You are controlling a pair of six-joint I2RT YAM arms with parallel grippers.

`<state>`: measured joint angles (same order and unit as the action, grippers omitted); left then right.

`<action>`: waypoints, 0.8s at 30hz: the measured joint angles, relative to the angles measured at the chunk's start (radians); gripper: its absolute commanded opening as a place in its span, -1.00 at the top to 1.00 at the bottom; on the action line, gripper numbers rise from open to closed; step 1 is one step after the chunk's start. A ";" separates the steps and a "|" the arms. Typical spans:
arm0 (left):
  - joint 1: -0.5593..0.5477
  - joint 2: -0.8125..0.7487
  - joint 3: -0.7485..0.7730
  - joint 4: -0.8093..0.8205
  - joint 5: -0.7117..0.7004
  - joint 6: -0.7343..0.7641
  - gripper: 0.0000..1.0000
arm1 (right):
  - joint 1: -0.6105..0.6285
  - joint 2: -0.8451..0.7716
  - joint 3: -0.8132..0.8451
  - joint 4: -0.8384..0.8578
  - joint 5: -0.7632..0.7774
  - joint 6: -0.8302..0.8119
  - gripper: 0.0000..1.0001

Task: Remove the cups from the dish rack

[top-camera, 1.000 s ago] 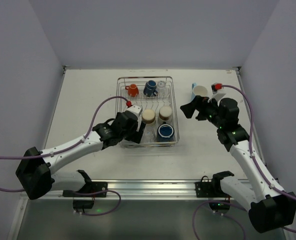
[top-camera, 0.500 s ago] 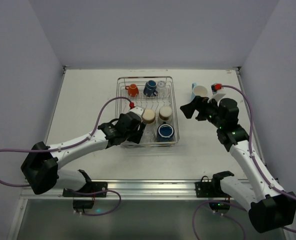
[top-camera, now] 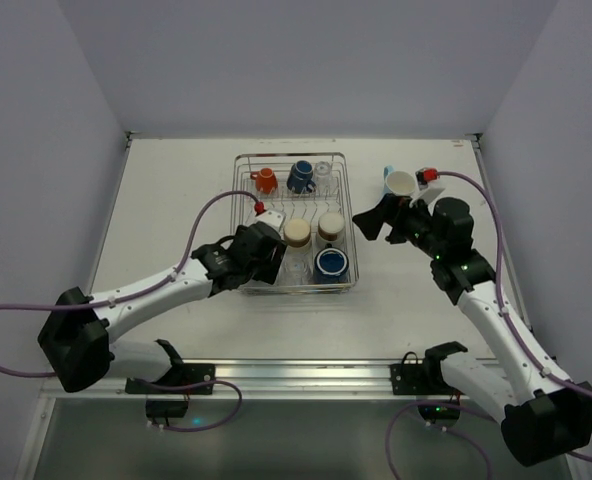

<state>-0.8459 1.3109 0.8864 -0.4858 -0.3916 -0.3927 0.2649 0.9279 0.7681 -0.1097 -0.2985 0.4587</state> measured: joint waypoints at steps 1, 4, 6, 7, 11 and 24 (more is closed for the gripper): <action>0.000 -0.003 0.011 -0.010 -0.002 0.000 0.91 | 0.012 0.000 0.000 0.003 -0.003 0.008 -0.98; 0.000 -0.011 0.054 -0.020 -0.006 0.003 0.94 | 0.082 -0.001 0.000 0.024 0.005 0.037 -0.98; 0.000 -0.021 0.087 -0.022 -0.009 0.009 0.95 | 0.140 -0.002 -0.001 0.045 0.012 0.060 -0.98; 0.002 -0.027 0.104 -0.023 -0.011 0.010 0.96 | 0.170 -0.003 -0.006 0.073 0.011 0.075 -0.96; 0.008 -0.060 0.157 -0.027 -0.022 0.011 0.98 | 0.223 -0.041 -0.075 0.227 -0.003 0.155 -0.92; 0.027 -0.241 0.240 0.018 0.079 -0.068 0.95 | 0.272 -0.027 -0.216 0.592 -0.142 0.318 -0.73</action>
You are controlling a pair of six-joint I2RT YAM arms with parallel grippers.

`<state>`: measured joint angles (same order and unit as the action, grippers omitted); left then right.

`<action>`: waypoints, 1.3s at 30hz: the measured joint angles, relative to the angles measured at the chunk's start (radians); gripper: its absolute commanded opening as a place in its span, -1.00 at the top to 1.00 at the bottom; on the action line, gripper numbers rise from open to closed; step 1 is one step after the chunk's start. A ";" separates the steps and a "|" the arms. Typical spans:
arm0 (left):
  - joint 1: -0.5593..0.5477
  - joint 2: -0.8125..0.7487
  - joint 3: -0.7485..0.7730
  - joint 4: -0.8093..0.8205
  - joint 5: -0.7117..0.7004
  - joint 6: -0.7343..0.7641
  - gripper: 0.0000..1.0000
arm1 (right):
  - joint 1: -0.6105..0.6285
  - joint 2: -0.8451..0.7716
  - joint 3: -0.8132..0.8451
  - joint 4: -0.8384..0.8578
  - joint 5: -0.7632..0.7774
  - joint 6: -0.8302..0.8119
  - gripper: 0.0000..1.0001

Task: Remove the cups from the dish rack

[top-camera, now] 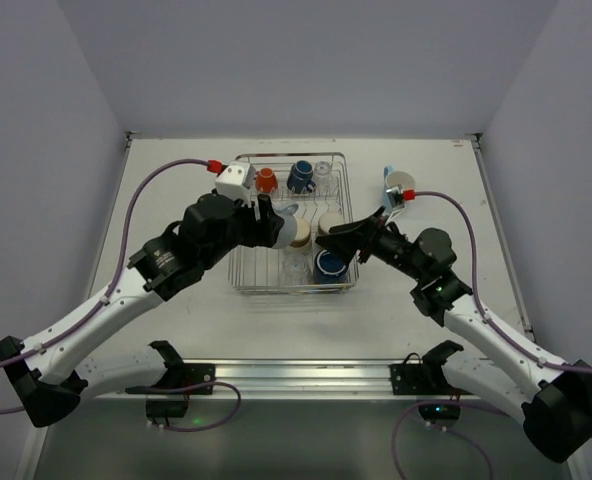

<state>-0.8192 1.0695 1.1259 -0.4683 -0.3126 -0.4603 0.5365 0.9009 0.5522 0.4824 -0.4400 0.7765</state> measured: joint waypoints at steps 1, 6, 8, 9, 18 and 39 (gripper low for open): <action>0.000 -0.015 0.000 0.014 0.024 -0.019 0.95 | 0.006 0.010 -0.005 0.012 -0.006 0.006 -0.72; 0.001 -0.082 -0.028 0.114 0.130 -0.105 0.95 | 0.026 0.049 -0.009 0.061 -0.050 0.017 -0.70; 0.001 -0.106 -0.054 0.160 0.161 -0.136 0.95 | 0.032 0.058 -0.009 0.082 -0.067 0.018 -0.68; 0.001 -0.117 -0.069 0.184 0.179 -0.153 0.95 | 0.035 0.062 -0.009 0.092 -0.078 0.019 -0.67; 0.001 -0.133 -0.201 0.405 0.319 -0.281 0.98 | 0.083 0.068 0.002 0.159 -0.110 0.021 -0.50; -0.004 -0.173 -0.350 0.780 0.440 -0.467 -0.66 | 0.155 0.069 -0.004 0.502 -0.105 0.165 1.00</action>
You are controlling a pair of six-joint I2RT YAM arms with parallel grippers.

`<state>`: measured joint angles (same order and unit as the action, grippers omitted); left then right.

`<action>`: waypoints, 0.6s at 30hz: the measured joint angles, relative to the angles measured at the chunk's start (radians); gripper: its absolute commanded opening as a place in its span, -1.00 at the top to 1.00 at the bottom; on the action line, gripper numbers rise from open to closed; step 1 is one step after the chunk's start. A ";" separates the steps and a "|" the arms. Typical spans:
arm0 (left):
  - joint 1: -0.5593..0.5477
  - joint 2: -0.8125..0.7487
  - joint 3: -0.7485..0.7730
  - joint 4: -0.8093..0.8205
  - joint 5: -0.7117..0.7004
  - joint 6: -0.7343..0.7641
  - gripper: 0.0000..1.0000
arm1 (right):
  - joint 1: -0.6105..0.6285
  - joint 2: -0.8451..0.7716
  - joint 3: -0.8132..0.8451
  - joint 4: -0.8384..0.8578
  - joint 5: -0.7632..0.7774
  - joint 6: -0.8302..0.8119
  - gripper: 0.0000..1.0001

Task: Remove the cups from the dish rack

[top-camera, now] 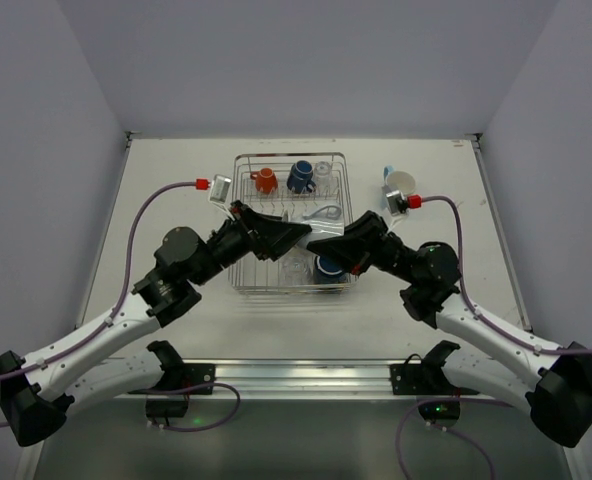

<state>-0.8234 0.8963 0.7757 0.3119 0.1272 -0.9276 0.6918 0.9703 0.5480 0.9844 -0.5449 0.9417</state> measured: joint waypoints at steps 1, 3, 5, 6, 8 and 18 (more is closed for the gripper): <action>0.000 0.000 0.000 -0.007 -0.002 0.010 -0.75 | 0.000 -0.001 -0.002 -0.005 0.001 0.000 1.00; 0.003 -0.006 0.008 -0.039 -0.005 0.042 -0.95 | -0.007 -0.003 -0.012 -0.023 0.010 -0.002 1.00; 0.004 -0.013 0.011 -0.075 -0.008 0.063 -1.00 | -0.008 -0.003 -0.014 -0.049 0.014 -0.002 1.00; 0.004 -0.019 0.014 -0.094 -0.009 0.080 -1.00 | -0.008 -0.003 -0.014 -0.059 0.015 -0.002 1.00; 0.004 -0.034 0.016 -0.130 -0.012 0.107 -1.00 | -0.008 -0.003 -0.014 -0.074 0.018 -0.002 1.00; 0.005 -0.144 0.119 -0.396 -0.091 0.283 -1.00 | -0.042 -0.088 0.034 -0.437 0.130 -0.124 1.00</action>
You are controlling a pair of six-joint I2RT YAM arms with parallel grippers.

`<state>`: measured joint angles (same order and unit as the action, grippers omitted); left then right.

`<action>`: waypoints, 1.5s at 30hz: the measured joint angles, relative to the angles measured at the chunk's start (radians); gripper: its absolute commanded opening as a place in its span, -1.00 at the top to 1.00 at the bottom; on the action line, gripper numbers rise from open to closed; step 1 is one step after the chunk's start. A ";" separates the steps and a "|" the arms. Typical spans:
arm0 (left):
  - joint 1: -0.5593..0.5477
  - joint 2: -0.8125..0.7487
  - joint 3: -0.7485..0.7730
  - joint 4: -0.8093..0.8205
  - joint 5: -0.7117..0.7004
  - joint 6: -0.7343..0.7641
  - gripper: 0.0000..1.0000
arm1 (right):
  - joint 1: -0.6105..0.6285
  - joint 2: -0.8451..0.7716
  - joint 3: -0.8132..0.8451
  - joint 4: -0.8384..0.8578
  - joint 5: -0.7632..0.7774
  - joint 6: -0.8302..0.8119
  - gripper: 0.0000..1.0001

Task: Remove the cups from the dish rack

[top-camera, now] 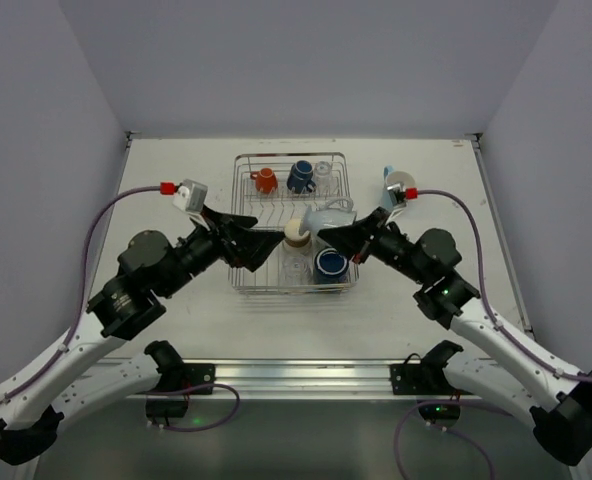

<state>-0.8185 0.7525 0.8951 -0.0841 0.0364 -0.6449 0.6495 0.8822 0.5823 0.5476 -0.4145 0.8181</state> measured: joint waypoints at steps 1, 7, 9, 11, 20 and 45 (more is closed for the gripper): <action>0.000 -0.018 0.012 -0.037 -0.023 0.025 -1.00 | -0.009 -0.017 0.029 -0.098 0.038 -0.035 1.00; 0.000 -0.140 -0.003 -0.222 -0.187 0.164 -1.00 | -0.142 -0.108 0.278 -0.663 0.283 -0.238 1.00; 0.000 -0.182 -0.034 -0.257 -0.234 0.198 -1.00 | -0.219 -0.119 0.328 -0.766 0.354 -0.279 1.00; 0.000 -0.210 -0.069 -0.280 -0.266 0.224 -1.00 | -0.277 -0.113 0.389 -0.894 0.455 -0.326 1.00; 0.000 -0.267 -0.141 -0.351 -0.290 0.302 -1.00 | -0.484 0.077 0.506 -1.212 0.708 -0.451 1.00; 0.000 -0.259 -0.153 -0.343 -0.216 0.327 -1.00 | -0.699 0.951 0.929 -1.234 0.537 -0.493 1.00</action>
<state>-0.8185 0.4934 0.7422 -0.4274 -0.1795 -0.3176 -0.0498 1.8332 1.5116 -0.6861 0.1230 0.3252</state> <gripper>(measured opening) 0.997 0.169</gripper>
